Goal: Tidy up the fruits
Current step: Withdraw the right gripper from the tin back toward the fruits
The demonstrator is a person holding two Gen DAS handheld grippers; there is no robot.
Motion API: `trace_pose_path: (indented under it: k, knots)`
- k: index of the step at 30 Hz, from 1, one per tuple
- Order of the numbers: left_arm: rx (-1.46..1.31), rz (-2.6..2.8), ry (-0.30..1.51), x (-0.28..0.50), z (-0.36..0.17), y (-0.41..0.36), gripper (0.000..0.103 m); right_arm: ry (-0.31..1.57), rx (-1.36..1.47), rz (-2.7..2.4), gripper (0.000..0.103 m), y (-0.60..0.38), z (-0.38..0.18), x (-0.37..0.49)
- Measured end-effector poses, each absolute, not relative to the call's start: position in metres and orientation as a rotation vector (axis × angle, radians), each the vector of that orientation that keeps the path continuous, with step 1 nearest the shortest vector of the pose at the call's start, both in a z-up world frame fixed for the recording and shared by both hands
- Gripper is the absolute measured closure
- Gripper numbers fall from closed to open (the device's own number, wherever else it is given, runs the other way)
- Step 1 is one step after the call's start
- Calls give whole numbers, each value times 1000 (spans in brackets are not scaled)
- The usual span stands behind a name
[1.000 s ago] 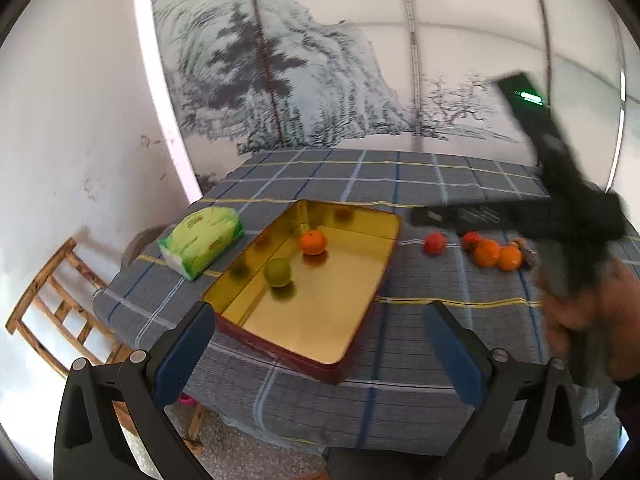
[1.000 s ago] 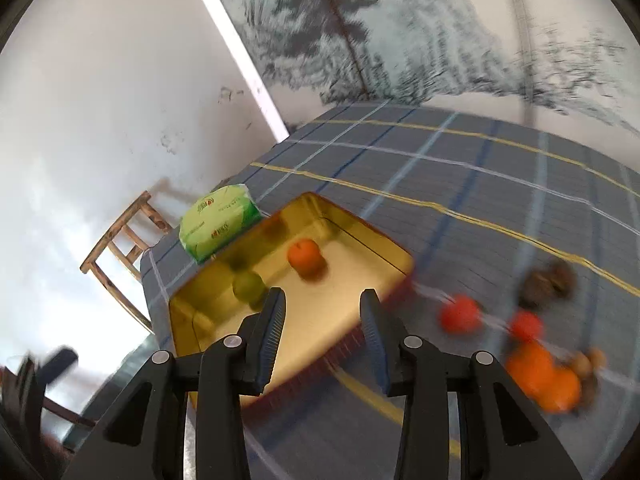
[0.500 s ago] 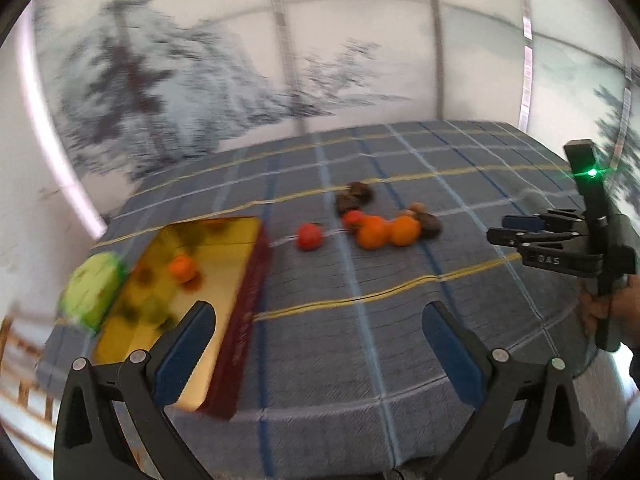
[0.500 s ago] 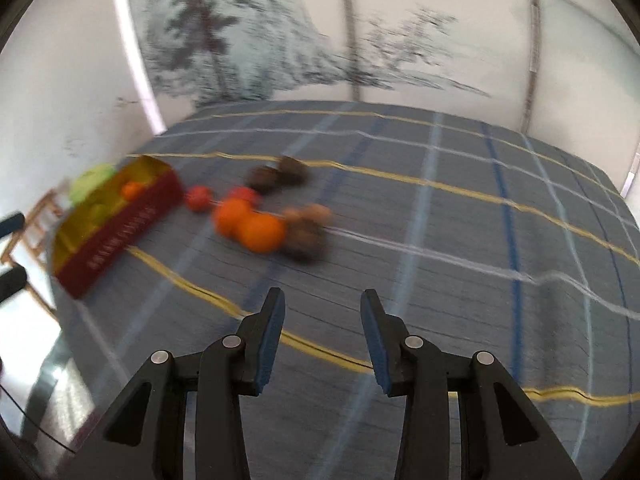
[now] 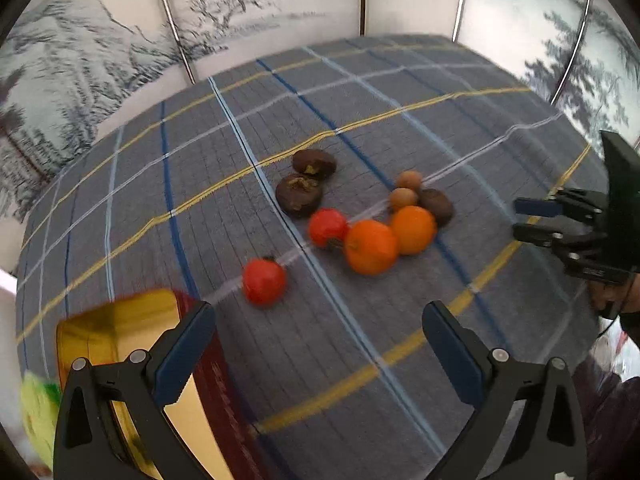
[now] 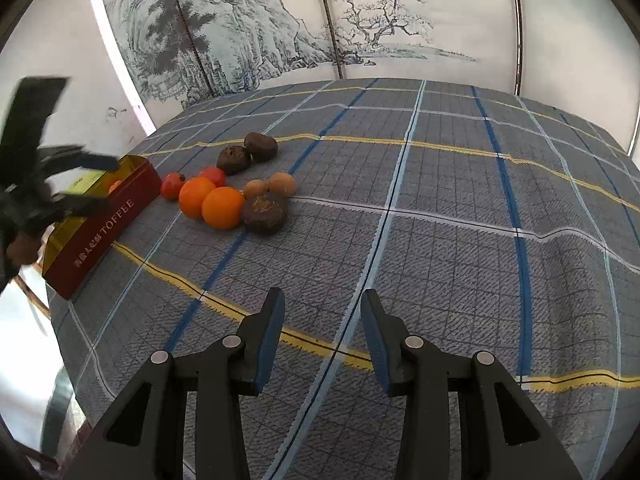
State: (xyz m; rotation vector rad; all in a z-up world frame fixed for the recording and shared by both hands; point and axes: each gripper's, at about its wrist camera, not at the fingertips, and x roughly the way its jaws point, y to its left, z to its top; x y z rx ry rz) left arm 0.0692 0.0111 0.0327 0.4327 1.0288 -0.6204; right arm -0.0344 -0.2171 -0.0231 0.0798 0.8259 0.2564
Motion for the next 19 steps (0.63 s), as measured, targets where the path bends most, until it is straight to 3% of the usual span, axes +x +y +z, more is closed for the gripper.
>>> trace_pose_path:
  k: [12,18,19]
  knots:
    - [494,-707,1100,119,0,10,2,851,122,266,61,-223,-29,-30]
    - [497,-693,1090,124,-8,12,13,851,128,268,59,-223,-29,-29]
    - [505,-682,1080,124,-7,13,23,850,130,267,59,-223,-29,-29]
